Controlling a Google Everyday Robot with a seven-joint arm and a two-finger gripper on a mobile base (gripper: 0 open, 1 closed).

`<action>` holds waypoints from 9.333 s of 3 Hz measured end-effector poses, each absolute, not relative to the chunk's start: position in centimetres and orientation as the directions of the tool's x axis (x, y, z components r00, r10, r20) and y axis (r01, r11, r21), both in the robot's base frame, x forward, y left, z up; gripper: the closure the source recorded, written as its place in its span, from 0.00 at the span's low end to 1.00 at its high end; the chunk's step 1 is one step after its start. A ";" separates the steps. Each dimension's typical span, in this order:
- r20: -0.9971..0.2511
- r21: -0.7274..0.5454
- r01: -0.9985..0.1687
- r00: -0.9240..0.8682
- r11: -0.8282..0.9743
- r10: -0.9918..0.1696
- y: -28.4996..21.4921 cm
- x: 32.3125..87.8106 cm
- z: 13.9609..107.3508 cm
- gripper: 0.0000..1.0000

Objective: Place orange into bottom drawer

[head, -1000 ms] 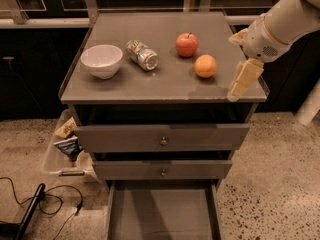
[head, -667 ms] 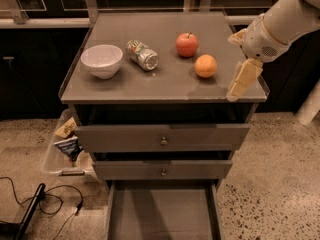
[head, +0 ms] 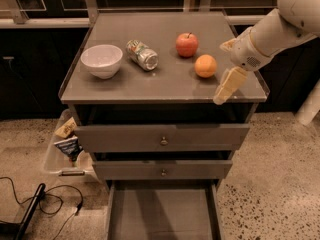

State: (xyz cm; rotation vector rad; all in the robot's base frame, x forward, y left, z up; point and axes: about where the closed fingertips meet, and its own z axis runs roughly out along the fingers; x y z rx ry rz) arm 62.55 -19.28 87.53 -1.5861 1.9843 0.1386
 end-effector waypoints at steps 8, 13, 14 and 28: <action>-0.629 -0.212 -0.928 -0.110 0.306 -0.770 -17.3 69.7 85.9 0.89; -0.664 -0.442 -0.864 0.134 0.242 -0.736 -21.3 55.2 89.4 1.00; -0.637 -0.428 -0.873 0.106 0.236 -0.763 -22.0 51.2 84.6 1.00; -0.579 -0.014 -0.916 -0.319 0.401 -0.750 -14.0 51.4 20.8 1.00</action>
Offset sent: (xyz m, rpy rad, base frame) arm 0.0603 0.0160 0.0126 0.1714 -0.0411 0.0285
